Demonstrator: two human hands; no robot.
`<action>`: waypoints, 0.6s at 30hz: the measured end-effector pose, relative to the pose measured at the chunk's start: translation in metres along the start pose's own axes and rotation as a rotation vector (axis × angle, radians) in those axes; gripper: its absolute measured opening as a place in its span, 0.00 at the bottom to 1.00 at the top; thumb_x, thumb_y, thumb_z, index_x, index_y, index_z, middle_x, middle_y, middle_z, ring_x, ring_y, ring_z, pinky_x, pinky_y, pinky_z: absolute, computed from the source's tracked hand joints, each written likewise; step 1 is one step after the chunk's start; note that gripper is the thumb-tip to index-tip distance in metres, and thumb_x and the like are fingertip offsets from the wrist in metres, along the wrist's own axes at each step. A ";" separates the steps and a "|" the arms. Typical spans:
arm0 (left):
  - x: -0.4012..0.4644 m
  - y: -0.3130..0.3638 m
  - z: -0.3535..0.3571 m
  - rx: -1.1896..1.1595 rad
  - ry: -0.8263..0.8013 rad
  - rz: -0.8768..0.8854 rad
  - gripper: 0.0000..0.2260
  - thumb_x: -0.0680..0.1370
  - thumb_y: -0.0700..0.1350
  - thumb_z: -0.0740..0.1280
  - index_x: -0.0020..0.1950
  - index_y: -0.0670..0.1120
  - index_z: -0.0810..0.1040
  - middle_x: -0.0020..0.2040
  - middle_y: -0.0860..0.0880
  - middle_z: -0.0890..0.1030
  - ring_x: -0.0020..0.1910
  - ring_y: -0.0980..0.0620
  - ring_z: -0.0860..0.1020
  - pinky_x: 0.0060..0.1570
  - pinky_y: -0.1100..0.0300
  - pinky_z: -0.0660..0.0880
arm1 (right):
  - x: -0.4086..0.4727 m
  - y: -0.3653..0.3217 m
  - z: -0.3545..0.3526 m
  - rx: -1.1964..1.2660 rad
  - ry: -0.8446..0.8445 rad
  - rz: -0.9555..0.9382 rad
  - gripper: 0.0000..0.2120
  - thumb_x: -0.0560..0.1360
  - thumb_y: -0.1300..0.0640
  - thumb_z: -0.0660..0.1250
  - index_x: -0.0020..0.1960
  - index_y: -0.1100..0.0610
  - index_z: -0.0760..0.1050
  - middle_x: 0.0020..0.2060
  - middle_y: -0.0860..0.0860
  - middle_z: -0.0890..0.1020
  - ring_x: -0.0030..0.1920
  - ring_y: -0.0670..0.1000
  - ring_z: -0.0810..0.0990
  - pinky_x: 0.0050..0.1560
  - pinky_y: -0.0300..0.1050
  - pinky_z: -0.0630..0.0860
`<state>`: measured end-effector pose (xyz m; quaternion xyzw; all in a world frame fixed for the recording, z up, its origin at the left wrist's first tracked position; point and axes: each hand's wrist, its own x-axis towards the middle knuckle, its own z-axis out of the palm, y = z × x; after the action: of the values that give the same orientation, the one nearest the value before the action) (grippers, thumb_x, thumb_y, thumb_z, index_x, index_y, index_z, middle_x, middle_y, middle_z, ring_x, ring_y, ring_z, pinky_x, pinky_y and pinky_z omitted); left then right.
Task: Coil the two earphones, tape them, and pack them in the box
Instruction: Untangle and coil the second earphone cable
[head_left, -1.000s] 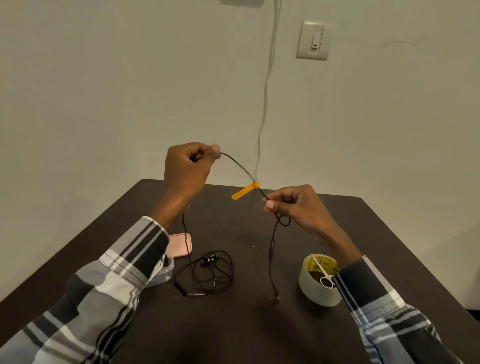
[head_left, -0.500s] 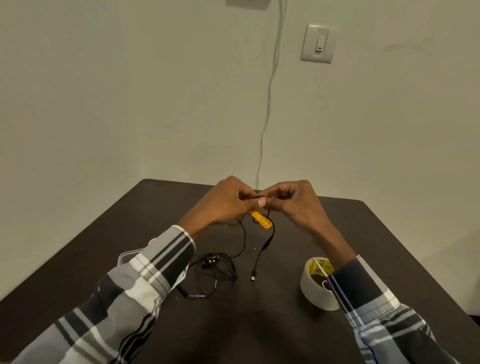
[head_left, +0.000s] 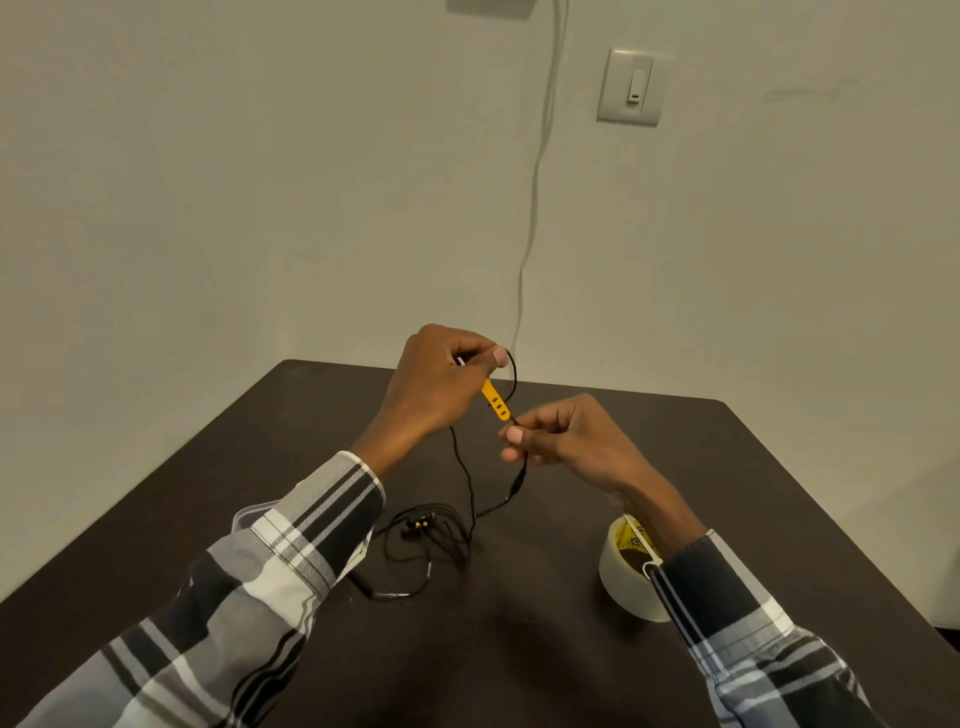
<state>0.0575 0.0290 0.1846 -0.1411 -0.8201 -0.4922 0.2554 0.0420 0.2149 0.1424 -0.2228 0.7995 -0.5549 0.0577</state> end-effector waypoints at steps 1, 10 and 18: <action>0.000 0.000 -0.001 -0.037 0.021 0.019 0.07 0.77 0.45 0.70 0.43 0.46 0.86 0.36 0.41 0.82 0.33 0.47 0.73 0.37 0.57 0.68 | 0.001 0.001 0.000 -0.008 0.019 0.009 0.08 0.76 0.57 0.72 0.50 0.61 0.85 0.41 0.55 0.87 0.44 0.48 0.85 0.48 0.42 0.81; 0.000 0.005 -0.016 -0.211 0.098 0.162 0.08 0.79 0.40 0.67 0.42 0.45 0.84 0.27 0.61 0.77 0.28 0.60 0.69 0.32 0.65 0.66 | 0.007 0.013 -0.002 -0.006 0.285 0.068 0.08 0.67 0.58 0.80 0.38 0.61 0.84 0.35 0.55 0.86 0.38 0.50 0.84 0.45 0.46 0.82; -0.006 -0.017 -0.031 -0.096 -0.153 -0.087 0.20 0.79 0.55 0.66 0.39 0.39 0.84 0.28 0.47 0.79 0.27 0.58 0.76 0.33 0.64 0.74 | 0.007 0.005 -0.013 0.066 0.433 -0.041 0.10 0.68 0.58 0.80 0.40 0.63 0.82 0.36 0.57 0.86 0.37 0.49 0.83 0.40 0.41 0.79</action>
<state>0.0633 -0.0060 0.1809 -0.1546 -0.8180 -0.5293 0.1636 0.0297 0.2247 0.1438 -0.1127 0.7700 -0.6166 -0.1194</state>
